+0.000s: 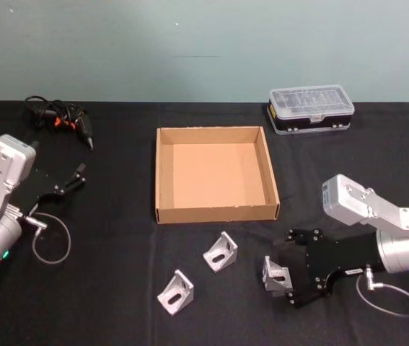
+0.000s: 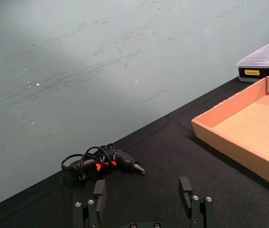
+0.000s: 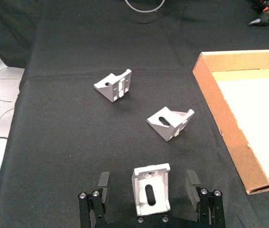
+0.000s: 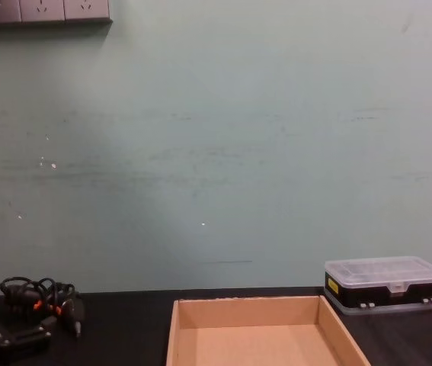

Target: Use one hand to pick up the angle iron from the table and place it into the box.

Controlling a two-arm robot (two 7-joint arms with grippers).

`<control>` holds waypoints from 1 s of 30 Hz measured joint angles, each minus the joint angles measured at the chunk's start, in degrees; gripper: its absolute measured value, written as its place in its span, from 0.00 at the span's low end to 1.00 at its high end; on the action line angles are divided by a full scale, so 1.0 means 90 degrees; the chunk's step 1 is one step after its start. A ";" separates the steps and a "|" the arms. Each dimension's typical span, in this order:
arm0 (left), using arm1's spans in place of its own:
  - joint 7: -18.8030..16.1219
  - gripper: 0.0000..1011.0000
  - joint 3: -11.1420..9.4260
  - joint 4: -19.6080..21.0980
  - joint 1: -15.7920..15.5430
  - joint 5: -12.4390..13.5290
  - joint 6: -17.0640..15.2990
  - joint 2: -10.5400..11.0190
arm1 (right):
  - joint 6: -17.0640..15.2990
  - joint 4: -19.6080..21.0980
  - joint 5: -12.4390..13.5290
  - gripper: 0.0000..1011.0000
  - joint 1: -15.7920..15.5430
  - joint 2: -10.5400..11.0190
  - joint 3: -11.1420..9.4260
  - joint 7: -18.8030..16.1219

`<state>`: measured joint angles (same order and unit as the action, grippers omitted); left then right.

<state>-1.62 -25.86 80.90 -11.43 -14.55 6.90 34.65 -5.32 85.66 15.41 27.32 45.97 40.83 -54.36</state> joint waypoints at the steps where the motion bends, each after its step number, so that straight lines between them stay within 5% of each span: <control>1: 0.0000 0.99 0.0000 0.0000 0.0000 0.0000 0.0000 0.0000 | 0.0000 -0.0050 -0.0005 0.99 0.0032 -0.0040 0.0030 -0.0001; 18: 0.0000 0.99 0.0000 0.0000 0.0000 0.0000 0.0000 0.0000 | 0.0079 -0.0515 -0.0049 0.99 0.0301 -0.0446 0.0309 -0.0004; 25: 0.0000 0.99 0.0000 0.0000 0.0000 0.0000 0.0000 0.0000 | 0.0123 -0.0597 -0.0039 0.87 0.0345 -0.0513 0.0351 0.0019; 30: 0.0000 0.99 0.0000 0.0000 0.0000 0.0000 0.0000 0.0000 | 0.0149 -0.0600 -0.0009 0.70 0.0337 -0.0510 0.0351 0.0039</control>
<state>-1.62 -25.86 80.90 -11.43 -14.55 6.91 34.64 -3.97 80.26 15.33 30.35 41.37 43.99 -54.01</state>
